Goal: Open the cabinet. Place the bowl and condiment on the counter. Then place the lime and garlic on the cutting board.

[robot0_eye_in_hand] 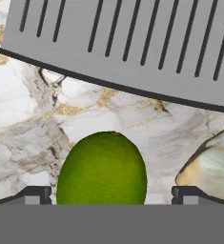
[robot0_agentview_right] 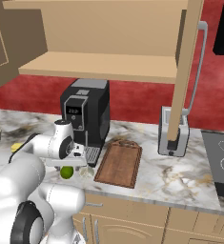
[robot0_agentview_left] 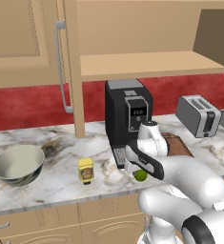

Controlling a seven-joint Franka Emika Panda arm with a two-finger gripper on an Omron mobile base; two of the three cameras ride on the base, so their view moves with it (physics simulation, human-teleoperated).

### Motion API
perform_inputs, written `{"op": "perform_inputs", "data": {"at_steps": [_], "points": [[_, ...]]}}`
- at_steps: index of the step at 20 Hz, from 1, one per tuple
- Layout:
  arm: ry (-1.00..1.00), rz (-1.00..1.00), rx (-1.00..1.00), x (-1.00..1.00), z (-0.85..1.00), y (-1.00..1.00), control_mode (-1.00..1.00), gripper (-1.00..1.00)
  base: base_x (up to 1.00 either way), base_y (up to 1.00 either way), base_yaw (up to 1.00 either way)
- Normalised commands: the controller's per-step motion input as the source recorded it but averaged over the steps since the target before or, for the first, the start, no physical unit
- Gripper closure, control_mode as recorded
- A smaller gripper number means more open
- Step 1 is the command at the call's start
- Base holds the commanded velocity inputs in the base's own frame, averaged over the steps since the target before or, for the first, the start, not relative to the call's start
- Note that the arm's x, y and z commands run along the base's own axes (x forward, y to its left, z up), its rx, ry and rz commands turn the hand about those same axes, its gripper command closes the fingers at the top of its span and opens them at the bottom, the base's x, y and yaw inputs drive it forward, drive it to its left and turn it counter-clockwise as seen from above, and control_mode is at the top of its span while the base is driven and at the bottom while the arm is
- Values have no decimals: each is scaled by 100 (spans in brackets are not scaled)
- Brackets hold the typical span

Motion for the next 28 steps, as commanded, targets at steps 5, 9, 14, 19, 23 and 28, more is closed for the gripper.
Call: {"op": "perform_inputs", "data": {"at_steps": [5, 9, 14, 19, 23, 28], "points": [[0, 0, 0, -12, -23, 0, -100, -100, 0, 0, 0], [-1, 0, 0, -36, -9, 0, -100, 100, 0, 0, 0], [-3, 0, 0, -38, 7, -3, -100, 100, 0, 0, 0], [-13, 0, 0, -27, 54, -26, -100, 100, 0, 0, 0], [-17, 0, 0, -3, 87, -49, -100, 100, 0, 0, 0], [-14, 0, 0, 0, 78, -72, -100, 100, 0, 0, 0]]}}
